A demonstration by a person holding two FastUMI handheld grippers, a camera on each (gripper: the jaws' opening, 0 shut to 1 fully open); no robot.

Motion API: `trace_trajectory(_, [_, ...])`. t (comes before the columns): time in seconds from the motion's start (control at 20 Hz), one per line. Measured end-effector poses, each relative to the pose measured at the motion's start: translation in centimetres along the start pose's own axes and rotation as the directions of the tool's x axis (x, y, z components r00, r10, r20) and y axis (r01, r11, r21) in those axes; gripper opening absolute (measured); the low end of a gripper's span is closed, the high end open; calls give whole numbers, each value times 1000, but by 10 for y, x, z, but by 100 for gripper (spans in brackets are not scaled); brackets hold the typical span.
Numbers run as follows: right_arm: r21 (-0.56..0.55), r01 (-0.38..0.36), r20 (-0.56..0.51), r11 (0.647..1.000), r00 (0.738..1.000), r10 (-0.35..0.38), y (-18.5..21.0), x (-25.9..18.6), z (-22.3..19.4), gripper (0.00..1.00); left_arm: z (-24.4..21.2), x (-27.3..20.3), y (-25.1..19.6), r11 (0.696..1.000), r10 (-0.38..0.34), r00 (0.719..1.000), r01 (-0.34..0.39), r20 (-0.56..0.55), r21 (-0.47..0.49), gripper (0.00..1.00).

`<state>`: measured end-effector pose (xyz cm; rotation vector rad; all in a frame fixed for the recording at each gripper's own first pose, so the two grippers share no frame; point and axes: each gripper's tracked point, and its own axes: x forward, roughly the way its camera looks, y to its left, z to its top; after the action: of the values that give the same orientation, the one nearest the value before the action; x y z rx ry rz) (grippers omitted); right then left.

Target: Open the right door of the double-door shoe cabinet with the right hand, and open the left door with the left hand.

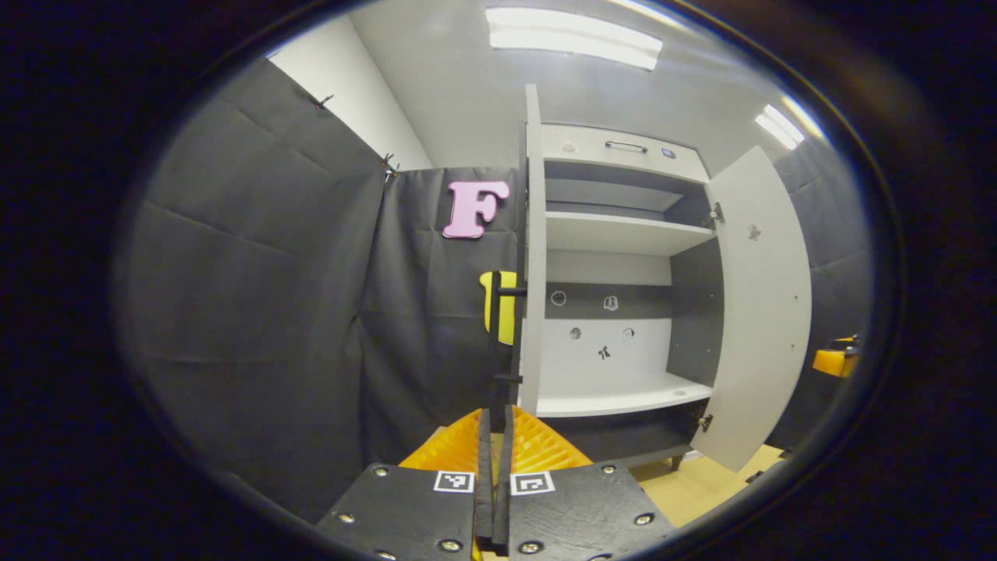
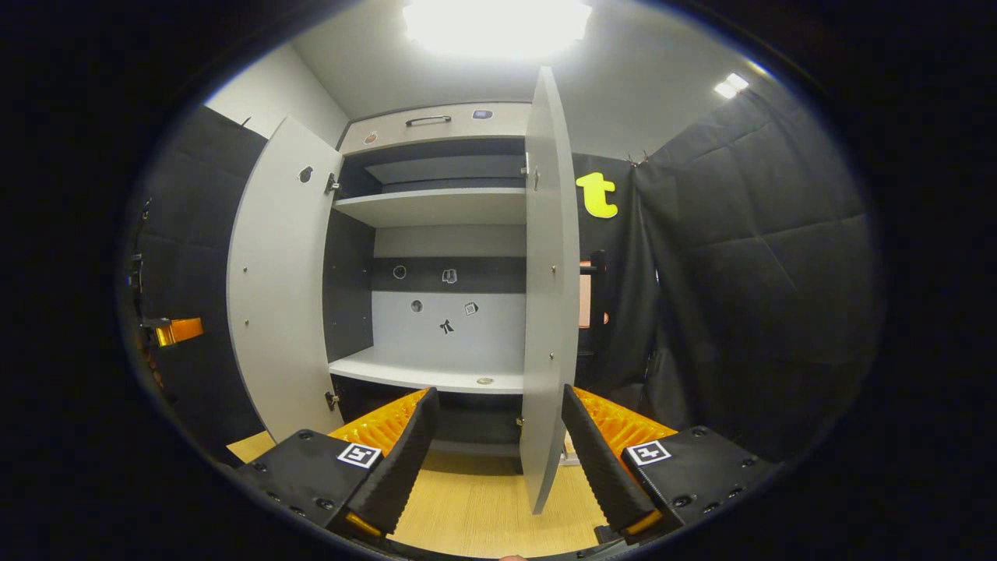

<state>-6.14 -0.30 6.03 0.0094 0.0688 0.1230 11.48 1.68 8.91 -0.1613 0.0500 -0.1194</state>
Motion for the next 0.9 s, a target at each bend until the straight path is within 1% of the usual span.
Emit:
trace_trajectory(0.15, [22,-13,7,1000,1000,13,-5,-13,-4,98,2,0,-1,999,8,1000,-7,-15,37,2])
trace_trajectory(0.3, [37,-6,15,999,1000,6,-16,-28,-4,99,2,0,-1,998,4,1000,-4,4,60,2])
trace_trajectory(0.35, [40,-5,20,999,1000,4,-18,-33,-5,98,1,0,-2,998,-2,1000,2,1,64,0])
trace_trajectory(0.45, [36,-1,32,999,999,0,-22,-42,-5,98,0,1,-2,997,-9,1000,10,-11,76,2])
trace_trajectory(0.7, [38,-2,43,999,999,1,-25,-56,-3,98,4,2,-1,997,-10,1000,11,-15,82,2])
trace_trajectory(0.9, [47,0,54,999,999,-2,-25,-60,1,98,7,1,-2,996,-18,1000,17,4,88,6])
